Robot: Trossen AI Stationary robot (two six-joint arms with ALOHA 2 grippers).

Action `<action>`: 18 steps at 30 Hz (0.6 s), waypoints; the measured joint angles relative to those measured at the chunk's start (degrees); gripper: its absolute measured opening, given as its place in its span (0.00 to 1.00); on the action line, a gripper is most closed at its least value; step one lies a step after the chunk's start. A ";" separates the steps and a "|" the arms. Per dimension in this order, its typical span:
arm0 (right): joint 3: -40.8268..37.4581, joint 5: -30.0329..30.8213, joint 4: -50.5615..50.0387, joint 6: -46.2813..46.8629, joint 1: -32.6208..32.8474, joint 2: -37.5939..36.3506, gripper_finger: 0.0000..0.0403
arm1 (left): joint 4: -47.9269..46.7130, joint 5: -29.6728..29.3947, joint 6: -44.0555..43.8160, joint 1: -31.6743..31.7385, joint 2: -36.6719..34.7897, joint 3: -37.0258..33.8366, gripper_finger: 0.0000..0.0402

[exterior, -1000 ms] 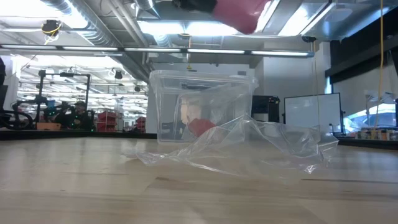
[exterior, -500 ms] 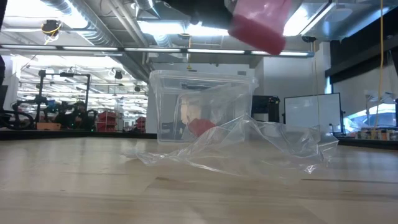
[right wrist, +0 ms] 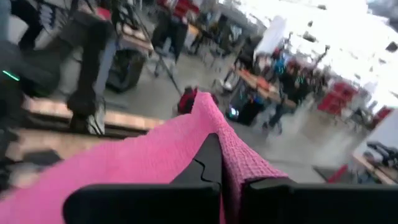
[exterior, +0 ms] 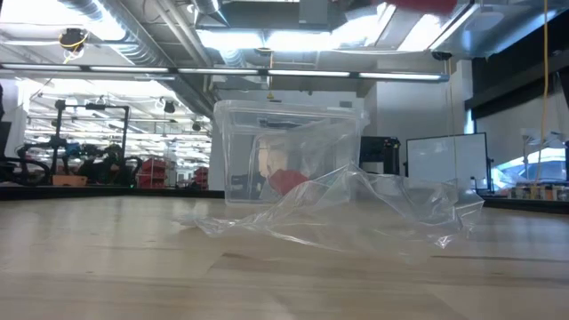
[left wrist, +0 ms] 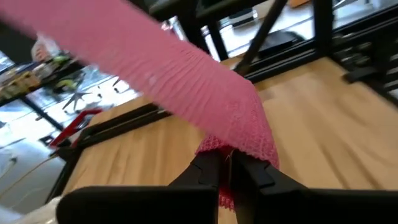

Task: Roll bandage
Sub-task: Roll the pink bandage

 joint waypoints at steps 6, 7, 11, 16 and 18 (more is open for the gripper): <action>-9.58 -10.01 0.97 1.69 -14.25 0.04 0.00 | 0.68 -5.81 2.74 -5.15 -0.75 2.24 0.02; -11.92 -11.48 2.34 1.88 -16.43 -0.01 0.00 | 0.43 -6.94 3.42 -5.88 -0.93 2.82 0.02; -23.12 -19.88 9.80 3.23 -22.73 0.10 0.00 | -0.17 -7.69 4.26 -7.73 -1.99 4.87 0.02; -34.71 -28.64 19.62 11.97 -24.50 2.05 0.01 | 0.61 -7.88 4.25 -7.58 -3.94 5.92 0.02; -37.35 -30.70 21.04 16.14 -24.39 3.41 0.03 | 0.42 -8.69 4.23 -6.58 -4.33 6.01 0.02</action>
